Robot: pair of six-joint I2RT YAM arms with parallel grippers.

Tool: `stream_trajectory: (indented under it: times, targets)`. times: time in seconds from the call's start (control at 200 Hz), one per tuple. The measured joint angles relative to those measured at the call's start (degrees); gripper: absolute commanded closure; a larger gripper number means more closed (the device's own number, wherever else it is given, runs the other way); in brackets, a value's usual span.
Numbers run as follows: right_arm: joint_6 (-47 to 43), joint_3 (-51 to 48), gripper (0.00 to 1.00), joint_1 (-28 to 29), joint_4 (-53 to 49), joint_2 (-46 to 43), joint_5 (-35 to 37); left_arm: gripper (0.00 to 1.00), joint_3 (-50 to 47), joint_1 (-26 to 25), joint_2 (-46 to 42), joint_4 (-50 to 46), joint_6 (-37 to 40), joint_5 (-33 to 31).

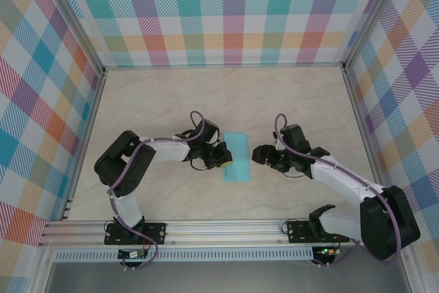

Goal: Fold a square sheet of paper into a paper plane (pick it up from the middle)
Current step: Fold the triangle a second time at the center of the table.

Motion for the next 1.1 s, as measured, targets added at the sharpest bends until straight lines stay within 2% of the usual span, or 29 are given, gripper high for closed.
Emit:
stream_trajectory:
  times: [0.065, 0.13, 0.245, 0.5, 0.76, 0.955, 1.1]
  targets:
    - [-1.8, 0.3, 0.39, 0.0, -0.5, 0.0, -1.2, 0.97, 0.1, 0.0, 0.0, -0.5, -0.1, 0.0]
    - [-3.7, 0.5, 0.40, 0.8, -1.5, 0.0, -1.7, 0.98, 0.1, 0.0, 0.0, -0.7, -0.1, 0.0]
    - [-6.4, 1.0, 0.41, 6.3, -3.1, 0.0, 0.1, 0.98, 0.4, 0.0, 0.0, -0.9, -0.3, 0.0]
    - [-10.4, 1.5, 0.36, 22.0, -4.3, -1.9, 10.1, 0.97, 2.0, 0.0, -0.7, -2.8, -0.2, 0.0]
    - [-13.1, 9.6, 0.35, 35.6, -3.7, 8.8, 23.2, 0.97, 2.6, 0.0, -0.9, -3.9, -0.3, 0.1]
    - [-12.7, 12.2, 0.36, 38.9, -3.3, 15.8, 32.1, 0.97, 2.7, 0.0, -0.9, -4.0, -0.2, 0.2]
    - [-11.5, 12.2, 0.41, 39.5, -2.5, 17.5, 35.6, 0.97, 2.7, 0.0, -0.9, -4.1, -0.3, 0.2]
